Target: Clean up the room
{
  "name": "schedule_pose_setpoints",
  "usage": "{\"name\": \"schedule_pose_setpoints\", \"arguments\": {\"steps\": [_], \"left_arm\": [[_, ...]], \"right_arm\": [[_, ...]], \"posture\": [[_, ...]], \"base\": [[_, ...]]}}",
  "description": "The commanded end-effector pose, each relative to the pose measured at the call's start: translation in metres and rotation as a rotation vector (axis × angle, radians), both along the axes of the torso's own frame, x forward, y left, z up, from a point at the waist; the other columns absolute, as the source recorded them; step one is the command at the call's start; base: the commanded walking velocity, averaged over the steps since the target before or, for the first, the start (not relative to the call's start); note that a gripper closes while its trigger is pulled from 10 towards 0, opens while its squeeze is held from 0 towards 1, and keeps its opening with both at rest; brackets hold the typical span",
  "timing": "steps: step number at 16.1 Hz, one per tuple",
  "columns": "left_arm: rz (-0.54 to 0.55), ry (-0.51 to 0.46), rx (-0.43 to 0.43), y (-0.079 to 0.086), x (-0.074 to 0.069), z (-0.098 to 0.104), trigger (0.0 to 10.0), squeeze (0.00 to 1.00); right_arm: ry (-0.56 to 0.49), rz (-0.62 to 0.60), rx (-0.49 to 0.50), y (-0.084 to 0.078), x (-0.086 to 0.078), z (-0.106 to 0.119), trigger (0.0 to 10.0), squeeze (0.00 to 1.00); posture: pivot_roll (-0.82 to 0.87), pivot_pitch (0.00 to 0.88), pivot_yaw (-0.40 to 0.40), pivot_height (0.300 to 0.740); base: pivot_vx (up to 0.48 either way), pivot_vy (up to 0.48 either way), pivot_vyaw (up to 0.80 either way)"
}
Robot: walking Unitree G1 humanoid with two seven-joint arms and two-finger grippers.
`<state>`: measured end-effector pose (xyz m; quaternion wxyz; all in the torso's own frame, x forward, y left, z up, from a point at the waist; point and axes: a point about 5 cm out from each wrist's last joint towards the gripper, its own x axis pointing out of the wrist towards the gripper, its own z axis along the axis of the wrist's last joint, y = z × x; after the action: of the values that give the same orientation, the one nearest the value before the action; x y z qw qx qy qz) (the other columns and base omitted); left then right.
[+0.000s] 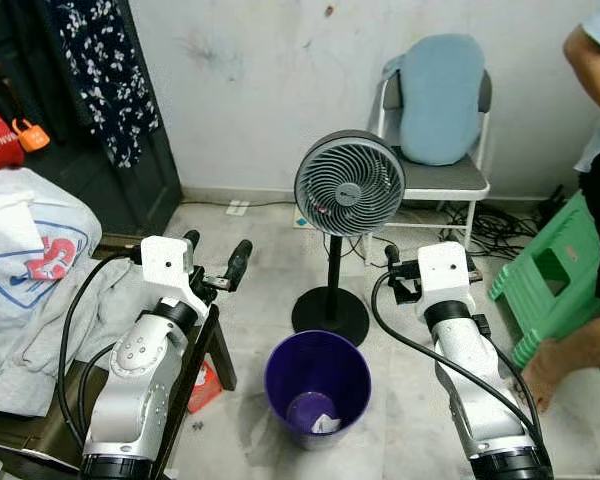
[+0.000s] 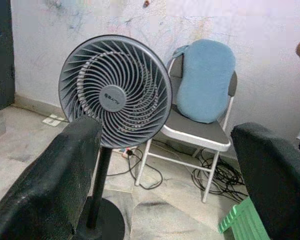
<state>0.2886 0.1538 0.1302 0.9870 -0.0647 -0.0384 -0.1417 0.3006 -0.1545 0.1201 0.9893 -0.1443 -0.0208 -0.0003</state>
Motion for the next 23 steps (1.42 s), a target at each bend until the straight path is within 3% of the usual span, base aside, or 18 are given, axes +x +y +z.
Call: {"name": "schedule_pose_setpoints", "arguments": {"steps": [1,2,3,12,23], "left_arm": [[0.026,-0.004,0.01,0.004,0.001,0.0,10.0,0.0],[0.027,-0.007,0.005,0.003,0.002,0.002,10.0,0.0],[0.025,-0.011,0.004,0.003,0.002,0.003,10.0,0.0],[-0.035,-0.028,0.008,-0.008,-0.002,0.004,10.0,0.0],[-0.004,-0.073,0.077,-0.01,-0.002,0.009,10.0,0.0]], "right_arm": [[-0.028,0.019,-0.006,0.003,0.0,0.007,10.0,1.0],[-0.036,0.034,-0.038,0.006,0.0,0.008,10.0,0.2],[-0.036,0.041,-0.044,0.007,0.0,0.007,10.0,0.0],[-0.05,0.004,-0.035,0.004,0.003,0.009,10.0,0.0],[-0.076,0.04,-0.013,0.016,0.013,0.019,10.0,0.0]], "posture": [[-0.09,0.0,0.055,0.74],[-0.09,0.0,0.052,0.74],[-0.09,0.0,0.051,0.74],[-0.1,0.0,0.059,0.74],[-0.09,0.0,0.038,0.74]], "base": [[0.0,0.0,0.0],[0.0,0.0,0.8],[0.0,0.0,0.8],[0.0,0.0,0.2],[0.0,0.0,0.8]]}}
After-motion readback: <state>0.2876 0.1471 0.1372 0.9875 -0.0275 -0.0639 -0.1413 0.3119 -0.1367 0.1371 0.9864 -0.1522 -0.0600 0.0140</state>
